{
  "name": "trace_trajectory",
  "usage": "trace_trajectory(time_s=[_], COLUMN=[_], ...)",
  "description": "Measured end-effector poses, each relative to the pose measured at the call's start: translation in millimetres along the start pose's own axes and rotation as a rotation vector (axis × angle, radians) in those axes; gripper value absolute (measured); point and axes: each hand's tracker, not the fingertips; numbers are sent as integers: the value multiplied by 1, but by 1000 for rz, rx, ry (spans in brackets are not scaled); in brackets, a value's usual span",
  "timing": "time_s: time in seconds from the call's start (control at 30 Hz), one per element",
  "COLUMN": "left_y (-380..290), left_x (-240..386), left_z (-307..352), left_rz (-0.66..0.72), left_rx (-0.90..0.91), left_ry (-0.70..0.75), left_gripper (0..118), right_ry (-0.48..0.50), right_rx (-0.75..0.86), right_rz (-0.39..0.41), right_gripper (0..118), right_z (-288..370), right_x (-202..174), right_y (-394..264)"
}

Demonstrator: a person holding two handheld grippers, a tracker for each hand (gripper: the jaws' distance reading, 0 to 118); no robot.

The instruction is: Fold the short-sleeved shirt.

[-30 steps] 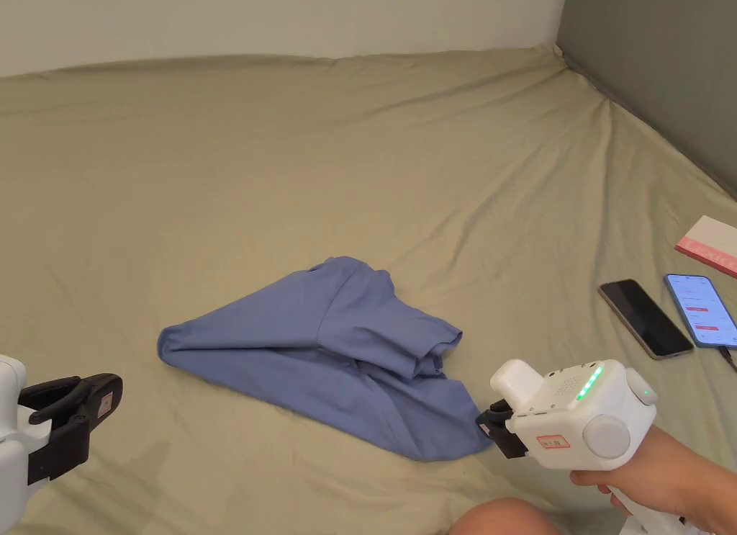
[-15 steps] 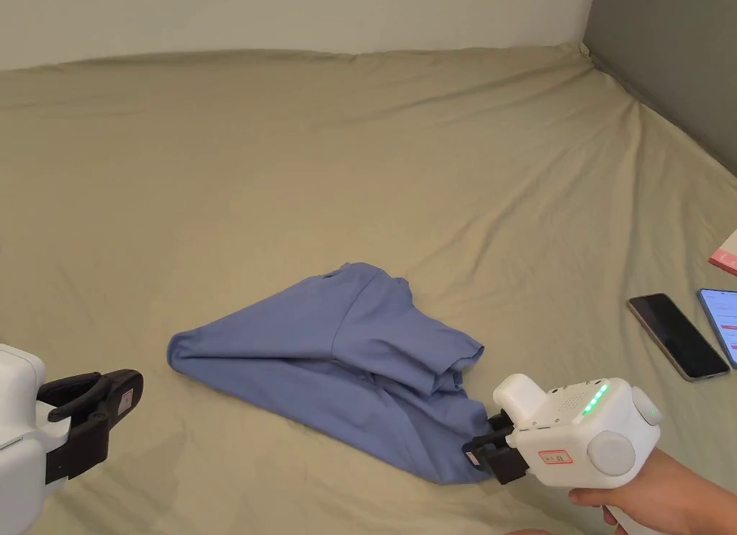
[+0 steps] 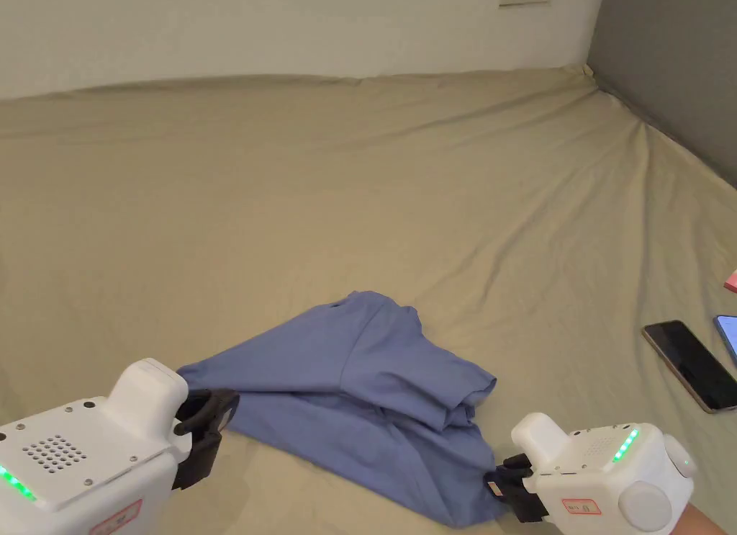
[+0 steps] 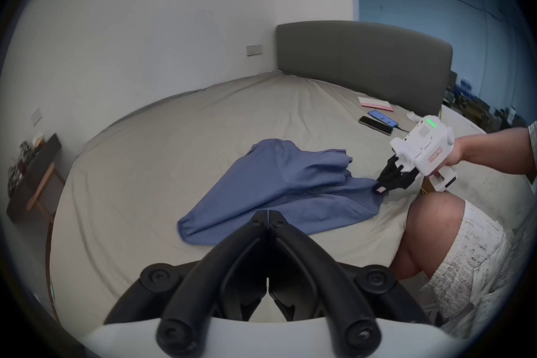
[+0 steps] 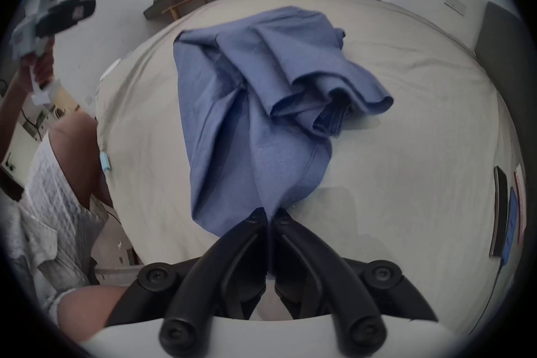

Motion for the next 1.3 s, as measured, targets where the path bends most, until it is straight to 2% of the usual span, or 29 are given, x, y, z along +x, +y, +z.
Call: trace_trajectory(time_s=[0.1, 0.2, 0.3, 0.43, 0.5, 0.57, 0.63, 0.8, 0.83, 0.87, 0.93, 0.97, 1.0, 1.03, 1.17, 1.3], left_y=[2, 5, 8, 22, 34, 45, 59, 93, 99, 104, 114, 117, 118, 121, 125, 123], left_x=[3, 8, 5, -6, -16, -17, -26, -29, -30, -31, -38, -39, -42, -47, -53, -57], left_z=[-38, -79, -114, -156, -178, -200, -224, -281, -290, -300, -319, -327, -334, -342, -369, -392], left_rz=[-118, -252, -330, -318, -225, -255, -197, -185, -190, -197, -207, -232, -243, -255, -373, -408], left_rx=[-26, -30, -38, -77, -115, -107, -145, -165, -155, -149, -162, -169, -175, -193, -274, -388], left_ry=[-17, -30, -44, -66, -126, -105, -174, -215, -216, -206, -225, -229, -236, -289, -331, -392], left_gripper=[0, 0, 0, 0, 0, 0, 0, 0, 3, 14, 60, 67, 67, 79, 80, 79], right_ry=[22, 4, 7, 16, 19, 18, 20, 26, 28, 28, 32, 33, 35, 39, 41, 43], right_rx=[16, 34, 42, 42, 42, 39, 34, 30, 28, 28, 29, 31, 32, 33, 33, 37], right_rz=[-25, -27, -47, -65, -66, -67, -73, -76, -79, -80, -83, -86, -89, -92, -85, -88], right_gripper=[2, 2, 2, 2, 2, 2, 2, 2, 2, 2, 2, 2, 2, 2, 2, 2], right_z=[7, 9, 7, 6, 4, -2, -4, -8, -9, -9, -10, -10, -10, -10, -11, -13], right_x=[2, 4, 9, 13, 14, 17, 20, 21, 22, 23, 24, 25, 26, 26, 28, 31], right_y=[3, 5, 5, 6, 5, 3, 2, 0, 0, 0, -1, -1, -1, 0, 0, 1])
